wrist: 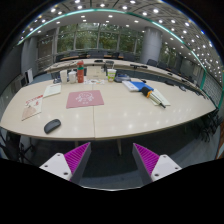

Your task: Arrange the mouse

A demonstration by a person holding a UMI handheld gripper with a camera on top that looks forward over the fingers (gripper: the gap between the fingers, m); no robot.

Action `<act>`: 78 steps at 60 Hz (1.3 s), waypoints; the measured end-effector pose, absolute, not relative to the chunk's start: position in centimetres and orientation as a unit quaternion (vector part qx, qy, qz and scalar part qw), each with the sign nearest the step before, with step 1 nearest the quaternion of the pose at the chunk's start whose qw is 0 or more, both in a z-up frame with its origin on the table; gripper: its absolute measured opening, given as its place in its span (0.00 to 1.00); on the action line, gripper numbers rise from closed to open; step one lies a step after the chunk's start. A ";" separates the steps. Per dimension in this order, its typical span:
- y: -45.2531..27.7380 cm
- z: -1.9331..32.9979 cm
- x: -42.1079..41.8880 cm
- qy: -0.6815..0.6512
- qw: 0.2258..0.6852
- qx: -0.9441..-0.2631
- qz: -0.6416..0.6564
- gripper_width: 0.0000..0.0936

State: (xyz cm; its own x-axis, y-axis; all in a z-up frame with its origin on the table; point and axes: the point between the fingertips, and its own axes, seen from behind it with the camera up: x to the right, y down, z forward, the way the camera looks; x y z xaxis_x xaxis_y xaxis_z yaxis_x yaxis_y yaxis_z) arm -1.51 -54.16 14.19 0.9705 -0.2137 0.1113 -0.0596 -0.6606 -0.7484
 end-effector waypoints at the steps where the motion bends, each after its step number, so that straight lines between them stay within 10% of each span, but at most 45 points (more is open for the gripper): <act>1: -54.0 13.6 -2.4 0.073 0.406 -0.906 -0.091 0.92; 28: -42.6 3.7 -26.6 0.035 0.462 -0.886 0.025 0.92; 56: -30.8 -0.7 -30.8 0.046 0.453 -0.890 0.007 0.90; 66: -28.1 -1.1 -31.4 0.019 0.452 -0.892 -0.022 0.76; 70: -27.5 -1.1 -32.0 0.009 0.453 -0.891 -0.018 0.50; 78: -27.2 -1.0 -32.4 -0.013 0.444 -0.895 -0.026 0.44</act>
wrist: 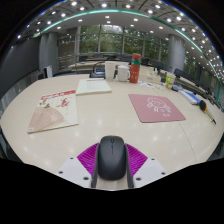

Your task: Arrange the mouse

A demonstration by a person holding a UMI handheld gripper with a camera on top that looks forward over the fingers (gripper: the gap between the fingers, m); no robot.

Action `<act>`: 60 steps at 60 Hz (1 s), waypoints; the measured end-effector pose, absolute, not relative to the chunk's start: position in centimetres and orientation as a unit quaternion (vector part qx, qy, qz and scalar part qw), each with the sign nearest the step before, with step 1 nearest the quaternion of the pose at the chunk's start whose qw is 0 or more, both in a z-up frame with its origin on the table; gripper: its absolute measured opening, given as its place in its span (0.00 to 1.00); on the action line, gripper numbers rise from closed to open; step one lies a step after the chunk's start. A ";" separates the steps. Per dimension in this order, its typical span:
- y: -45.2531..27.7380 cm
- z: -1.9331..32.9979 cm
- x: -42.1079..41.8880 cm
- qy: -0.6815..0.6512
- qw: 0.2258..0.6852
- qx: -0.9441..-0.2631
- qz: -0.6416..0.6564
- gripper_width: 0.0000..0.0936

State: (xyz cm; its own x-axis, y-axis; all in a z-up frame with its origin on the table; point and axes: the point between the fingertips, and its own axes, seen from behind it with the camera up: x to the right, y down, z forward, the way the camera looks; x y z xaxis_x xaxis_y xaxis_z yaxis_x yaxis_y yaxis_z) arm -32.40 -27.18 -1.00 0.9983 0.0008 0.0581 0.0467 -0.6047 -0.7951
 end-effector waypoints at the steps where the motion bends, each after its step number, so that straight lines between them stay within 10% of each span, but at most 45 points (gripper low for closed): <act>1: -27.2 -1.0 -32.4 -0.016 0.442 -0.896 -0.026 0.43; 11: -26.5 1.1 -32.5 -0.051 0.443 -0.895 -0.027 0.35; 31: -13.8 19.6 -21.5 -0.002 0.581 -0.814 -0.028 0.35; 60: -4.4 -1.0 -10.8 0.019 0.427 -0.904 0.016 0.50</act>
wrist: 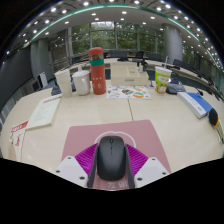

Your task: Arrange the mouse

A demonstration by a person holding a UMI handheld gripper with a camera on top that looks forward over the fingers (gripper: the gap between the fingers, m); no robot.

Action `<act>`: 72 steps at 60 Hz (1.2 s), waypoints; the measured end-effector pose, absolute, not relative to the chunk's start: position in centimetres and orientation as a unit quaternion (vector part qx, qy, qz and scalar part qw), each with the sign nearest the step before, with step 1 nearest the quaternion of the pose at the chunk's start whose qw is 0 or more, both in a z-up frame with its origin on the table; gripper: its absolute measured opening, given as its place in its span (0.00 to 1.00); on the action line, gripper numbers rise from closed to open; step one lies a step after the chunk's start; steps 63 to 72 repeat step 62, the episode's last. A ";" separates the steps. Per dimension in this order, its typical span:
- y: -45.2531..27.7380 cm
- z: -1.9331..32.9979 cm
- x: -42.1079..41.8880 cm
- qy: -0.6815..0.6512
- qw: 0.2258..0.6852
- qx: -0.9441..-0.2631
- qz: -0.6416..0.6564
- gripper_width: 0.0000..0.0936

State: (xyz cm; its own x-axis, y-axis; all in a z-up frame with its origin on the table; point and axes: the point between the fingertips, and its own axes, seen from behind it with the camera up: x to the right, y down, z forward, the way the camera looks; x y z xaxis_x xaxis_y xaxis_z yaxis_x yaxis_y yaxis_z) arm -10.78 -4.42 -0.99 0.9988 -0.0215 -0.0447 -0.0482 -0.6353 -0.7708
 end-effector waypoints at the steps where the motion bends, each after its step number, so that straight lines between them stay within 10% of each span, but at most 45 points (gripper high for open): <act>1: -4.6 -1.2 -10.8 0.020 0.423 -0.906 0.020 0.52; 7: -5.2 0.1 -10.8 0.015 0.430 -0.902 0.019 0.93; 42: -31.4 21.5 -13.7 0.006 0.509 -0.859 -0.057 0.91; 72: -39.8 23.3 -14.6 0.009 0.510 -0.858 -0.057 0.91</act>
